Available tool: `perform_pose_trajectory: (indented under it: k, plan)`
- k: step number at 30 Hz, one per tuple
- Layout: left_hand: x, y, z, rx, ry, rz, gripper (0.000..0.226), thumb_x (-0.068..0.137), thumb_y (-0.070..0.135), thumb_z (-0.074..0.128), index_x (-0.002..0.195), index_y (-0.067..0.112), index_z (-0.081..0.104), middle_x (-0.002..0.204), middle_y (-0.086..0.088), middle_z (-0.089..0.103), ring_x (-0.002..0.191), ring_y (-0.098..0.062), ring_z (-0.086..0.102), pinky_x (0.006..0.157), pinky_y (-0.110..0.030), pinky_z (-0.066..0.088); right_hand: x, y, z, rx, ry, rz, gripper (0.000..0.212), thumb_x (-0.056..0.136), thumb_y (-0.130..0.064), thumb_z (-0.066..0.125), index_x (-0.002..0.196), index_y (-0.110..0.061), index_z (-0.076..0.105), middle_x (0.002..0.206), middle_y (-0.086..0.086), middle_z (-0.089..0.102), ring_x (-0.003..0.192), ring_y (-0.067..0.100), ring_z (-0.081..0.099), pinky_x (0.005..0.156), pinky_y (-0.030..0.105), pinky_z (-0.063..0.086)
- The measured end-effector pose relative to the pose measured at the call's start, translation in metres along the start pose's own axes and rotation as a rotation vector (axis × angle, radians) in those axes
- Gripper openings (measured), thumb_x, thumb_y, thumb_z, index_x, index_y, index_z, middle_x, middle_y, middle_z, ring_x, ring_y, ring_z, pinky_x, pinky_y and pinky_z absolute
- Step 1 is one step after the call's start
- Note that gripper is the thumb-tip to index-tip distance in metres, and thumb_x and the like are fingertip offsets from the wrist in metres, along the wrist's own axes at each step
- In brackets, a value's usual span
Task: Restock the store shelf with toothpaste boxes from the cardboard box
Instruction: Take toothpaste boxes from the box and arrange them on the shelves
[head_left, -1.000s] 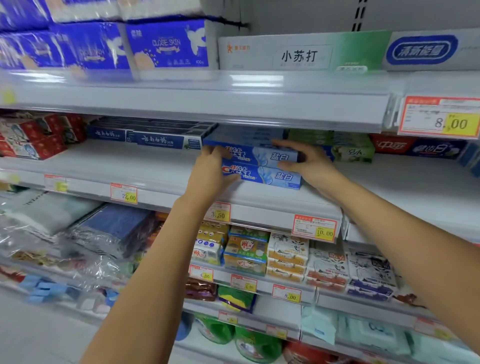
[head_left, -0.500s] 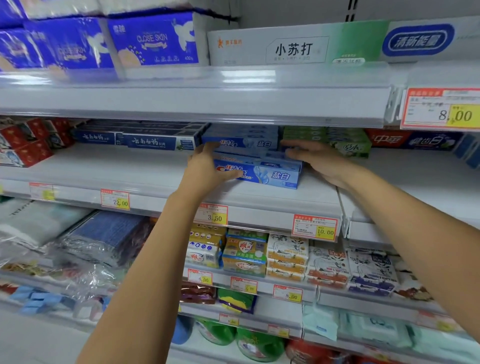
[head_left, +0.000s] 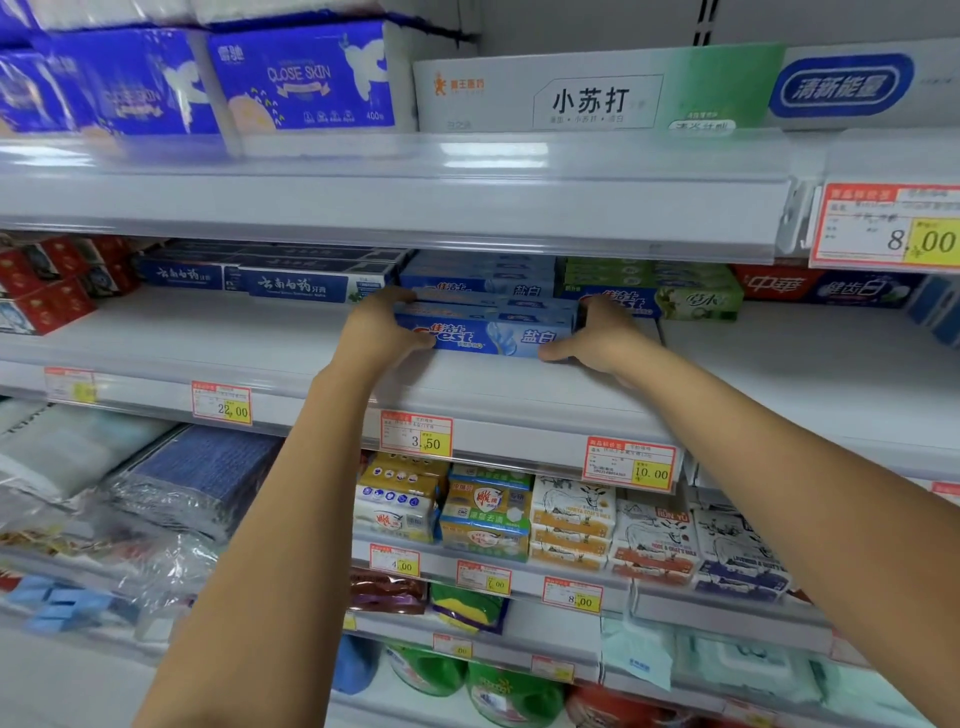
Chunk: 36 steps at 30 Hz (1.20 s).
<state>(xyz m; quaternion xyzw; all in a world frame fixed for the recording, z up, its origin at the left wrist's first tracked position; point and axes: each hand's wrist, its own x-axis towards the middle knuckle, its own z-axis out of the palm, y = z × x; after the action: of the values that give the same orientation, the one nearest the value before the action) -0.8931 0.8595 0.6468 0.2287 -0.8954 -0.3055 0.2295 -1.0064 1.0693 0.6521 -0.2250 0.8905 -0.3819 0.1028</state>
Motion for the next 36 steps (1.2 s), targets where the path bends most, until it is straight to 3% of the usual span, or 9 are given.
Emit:
perform_pose_trajectory:
  k: [4,6,12,15,18,30,36]
  plan:
    - [0.015,-0.006,-0.006,-0.039,-0.014,-0.095,0.063,0.078,0.018,0.076,0.133,0.01,0.048,0.133,-0.013,0.054,0.118,-0.029,0.053,0.089,-0.03,0.043,0.018,-0.001,0.009,-0.031,0.03,0.014,0.045,0.075,-0.025,0.078,0.111,-0.002,0.061,0.112,0.011,0.064,0.092,0.023,0.059,0.073,0.027,0.048]
    - [0.02,-0.006,-0.005,-0.039,-0.021,-0.134,0.062,0.079,0.017,0.075,0.134,0.009,0.046,0.129,-0.013,0.056,0.116,-0.03,0.054,0.088,-0.029,0.042,0.024,0.0,0.015,-0.075,0.054,0.019,0.046,0.079,-0.029,0.074,0.112,0.0,0.061,0.114,0.014,0.063,0.097,0.026,0.061,0.079,0.031,0.051]
    - [0.03,-0.01,-0.002,0.071,-0.049,-0.176,0.046,0.081,0.024,0.073,0.12,0.005,0.057,0.12,-0.014,0.062,0.105,-0.03,0.058,0.078,-0.027,0.041,0.029,-0.003,0.029,-0.271,0.103,-0.025,0.052,0.091,-0.04,0.058,0.127,-0.003,0.052,0.142,0.021,0.037,0.099,0.031,0.06,0.077,0.029,0.047]
    - [0.034,-0.014,-0.002,0.041,-0.066,-0.207,0.043,0.082,0.023,0.072,0.118,0.005,0.058,0.119,-0.014,0.062,0.095,-0.026,0.056,0.077,-0.027,0.042,0.025,-0.002,0.03,-0.397,0.112,-0.055,0.052,0.097,-0.043,0.047,0.132,-0.005,0.047,0.146,0.023,0.027,0.102,0.034,0.058,0.075,0.027,0.039]
    - [0.037,-0.016,-0.002,0.019,-0.068,-0.219,0.041,0.082,0.022,0.072,0.118,0.006,0.058,0.117,-0.013,0.062,0.087,-0.021,0.052,0.075,-0.027,0.041,0.026,-0.001,0.031,-0.416,0.117,-0.069,0.052,0.098,-0.043,0.044,0.133,-0.006,0.048,0.146,0.021,0.025,0.1,0.034,0.058,0.076,0.027,0.039]
    - [0.04,-0.015,0.0,0.078,-0.053,-0.237,0.049,0.081,0.027,0.073,0.122,0.006,0.056,0.122,-0.014,0.06,0.108,-0.03,0.057,0.086,-0.032,0.045,0.029,0.005,0.033,-0.44,0.149,-0.074,0.051,0.099,-0.04,0.042,0.132,-0.001,0.046,0.147,0.018,0.025,0.107,0.035,0.054,0.084,0.033,0.043]
    - [0.037,-0.01,-0.002,0.11,-0.068,-0.268,0.047,0.082,0.026,0.072,0.121,0.005,0.056,0.12,-0.015,0.061,0.107,-0.031,0.058,0.087,-0.033,0.046,0.032,0.008,0.033,-0.503,0.106,-0.101,0.053,0.1,-0.043,0.037,0.134,-0.004,0.048,0.147,0.017,0.021,0.11,0.034,0.051,0.084,0.03,0.04]
